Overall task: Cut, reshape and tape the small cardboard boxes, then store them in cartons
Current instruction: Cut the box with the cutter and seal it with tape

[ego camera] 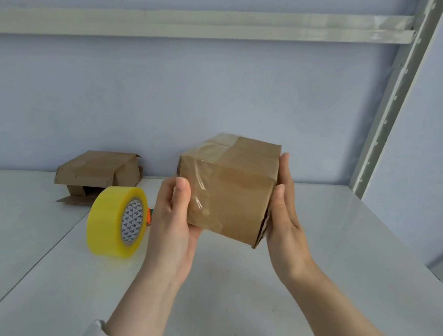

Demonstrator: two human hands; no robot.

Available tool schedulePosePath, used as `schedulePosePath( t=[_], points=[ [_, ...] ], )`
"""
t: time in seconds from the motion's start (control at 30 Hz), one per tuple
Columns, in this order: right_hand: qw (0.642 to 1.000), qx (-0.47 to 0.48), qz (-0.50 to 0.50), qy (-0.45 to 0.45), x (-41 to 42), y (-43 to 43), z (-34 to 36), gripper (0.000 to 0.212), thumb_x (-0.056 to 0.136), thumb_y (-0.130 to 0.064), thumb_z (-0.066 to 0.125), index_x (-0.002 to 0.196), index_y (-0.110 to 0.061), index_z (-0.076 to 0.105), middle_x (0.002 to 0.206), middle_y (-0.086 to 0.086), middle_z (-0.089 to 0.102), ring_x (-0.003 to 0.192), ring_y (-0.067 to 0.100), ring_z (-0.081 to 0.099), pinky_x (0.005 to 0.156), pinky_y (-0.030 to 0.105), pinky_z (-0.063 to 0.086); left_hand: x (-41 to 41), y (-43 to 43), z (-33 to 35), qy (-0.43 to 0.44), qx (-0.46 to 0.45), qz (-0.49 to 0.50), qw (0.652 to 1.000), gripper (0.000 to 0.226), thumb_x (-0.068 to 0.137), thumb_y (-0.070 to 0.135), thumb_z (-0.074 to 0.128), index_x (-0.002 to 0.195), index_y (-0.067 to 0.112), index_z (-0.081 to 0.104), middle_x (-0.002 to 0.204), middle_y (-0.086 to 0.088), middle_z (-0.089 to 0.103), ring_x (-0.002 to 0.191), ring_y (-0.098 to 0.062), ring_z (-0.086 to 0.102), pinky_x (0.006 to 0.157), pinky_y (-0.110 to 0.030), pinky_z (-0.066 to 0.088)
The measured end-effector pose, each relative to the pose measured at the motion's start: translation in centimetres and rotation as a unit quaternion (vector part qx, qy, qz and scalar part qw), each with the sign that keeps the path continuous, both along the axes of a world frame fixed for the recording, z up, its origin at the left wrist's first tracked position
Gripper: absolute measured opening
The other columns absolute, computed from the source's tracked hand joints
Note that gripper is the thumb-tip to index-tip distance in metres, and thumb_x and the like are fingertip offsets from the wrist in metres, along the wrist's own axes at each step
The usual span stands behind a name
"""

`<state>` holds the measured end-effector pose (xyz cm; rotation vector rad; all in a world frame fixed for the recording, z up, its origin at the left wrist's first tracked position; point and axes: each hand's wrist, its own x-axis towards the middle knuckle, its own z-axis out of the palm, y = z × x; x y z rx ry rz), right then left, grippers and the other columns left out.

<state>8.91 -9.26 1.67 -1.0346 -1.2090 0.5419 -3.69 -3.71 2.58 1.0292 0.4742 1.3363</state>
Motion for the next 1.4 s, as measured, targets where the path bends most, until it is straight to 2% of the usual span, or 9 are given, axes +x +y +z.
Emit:
schedulePosePath(
  t=[0.1,0.27,0.43,0.6,0.73,0.83,1.0,1.27,1.4],
  points=[
    [0.972,-0.064,0.075,0.214,0.3,-0.1,-0.6,0.072,0.07,-0.08,0.028,0.136,-0.053,0.027,0.142,-0.02,0.043,0.127,-0.002,0.043,0.113,0.034,0.03,-0.9,0.5,0.0,0.146,0.149,0.083,0.974,0.033,0.071,0.058,0.064,0.098,0.039,0.063,0.116,0.007,0.063,0.111,-0.01,0.058,0.09,-0.027,0.049],
    [0.945,-0.233,0.042,0.225,0.5,-0.3,-3.2,0.049,0.093,-0.048,0.038,0.122,-0.015,0.058,0.115,0.008,0.067,0.105,0.022,0.063,0.08,0.039,0.054,-1.0,0.4,0.0,0.373,0.321,0.093,0.865,0.038,0.067,0.059,0.06,0.102,0.043,0.058,0.133,0.022,0.044,0.117,0.019,0.041,0.092,-0.002,0.035],
    [0.93,-0.364,-0.043,-0.03,1.6,-1.2,-4.4,0.036,0.1,-0.02,0.034,0.094,-0.012,0.069,0.098,0.006,0.071,0.093,0.016,0.067,0.084,0.031,0.054,-0.6,-0.4,-2.0,0.553,0.36,0.047,0.75,0.067,0.062,0.072,0.04,0.121,0.042,0.053,0.143,0.032,0.022,0.136,-0.007,0.032,0.102,-0.032,0.043],
    [0.957,-0.222,-0.065,-0.177,2.4,-0.6,-1.2,0.05,0.096,-0.039,0.037,0.144,-0.027,0.032,0.144,-0.025,0.022,0.138,-0.006,0.012,0.112,0.016,0.011,-0.3,-1.1,-1.9,0.626,0.341,0.045,0.699,0.088,0.065,0.072,0.031,0.145,0.041,0.012,0.139,0.037,-0.008,0.141,-0.001,-0.014,0.11,-0.018,0.018],
    [0.888,-0.222,-0.045,-0.4,2.0,0.8,-0.5,0.051,0.098,-0.039,0.038,0.146,-0.024,0.03,0.154,-0.02,0.016,0.141,-0.005,0.003,0.109,0.011,0.006,-1.6,-0.8,-2.1,0.668,0.381,0.043,0.638,0.097,0.067,0.083,0.011,0.148,0.031,0.009,0.144,0.029,-0.007,0.133,0.008,-0.028,0.103,-0.008,-0.008],
    [0.829,-0.224,-0.073,-0.506,1.8,1.3,0.7,0.049,0.096,-0.043,0.038,0.143,-0.027,0.036,0.152,-0.019,0.023,0.139,0.0,0.02,0.11,0.018,0.015,-2.3,-0.2,-1.8,0.699,0.378,0.011,0.607,0.092,0.07,0.08,0.009,0.148,0.031,0.007,0.146,0.028,-0.008,0.135,0.011,-0.021,0.11,-0.012,0.0],
    [0.803,-0.228,-0.058,-0.547,1.7,1.6,2.0,0.047,0.094,-0.048,0.042,0.135,-0.026,0.047,0.142,-0.016,0.036,0.128,0.007,0.039,0.101,0.024,0.035,-2.2,0.1,-1.1,0.655,0.295,-0.053,0.694,0.066,0.085,0.057,0.016,0.146,0.031,0.017,0.15,0.029,0.006,0.131,0.021,-0.005,0.11,-0.007,0.002],
    [0.758,-0.225,-0.055,-0.61,1.6,2.1,2.1,0.04,0.095,-0.044,0.037,0.123,-0.019,0.05,0.121,-0.005,0.045,0.111,0.013,0.048,0.081,0.022,0.037,-1.5,0.2,-1.9,0.655,0.273,-0.046,0.704,0.049,0.101,0.033,0.028,0.148,0.026,0.017,0.154,0.021,0.004,0.135,0.013,-0.004,0.109,-0.009,-0.002],
    [0.81,-0.24,0.006,-0.535,1.8,1.9,2.3,0.042,0.099,-0.041,0.032,0.136,-0.021,0.036,0.133,-0.004,0.036,0.123,0.013,0.038,0.088,0.021,0.03,-1.9,-0.9,-1.1,0.564,0.21,-0.034,0.798,0.051,0.098,0.036,0.034,0.147,0.027,0.02,0.153,0.021,0.008,0.136,0.013,0.001,0.112,-0.013,0.003]
  ],
)
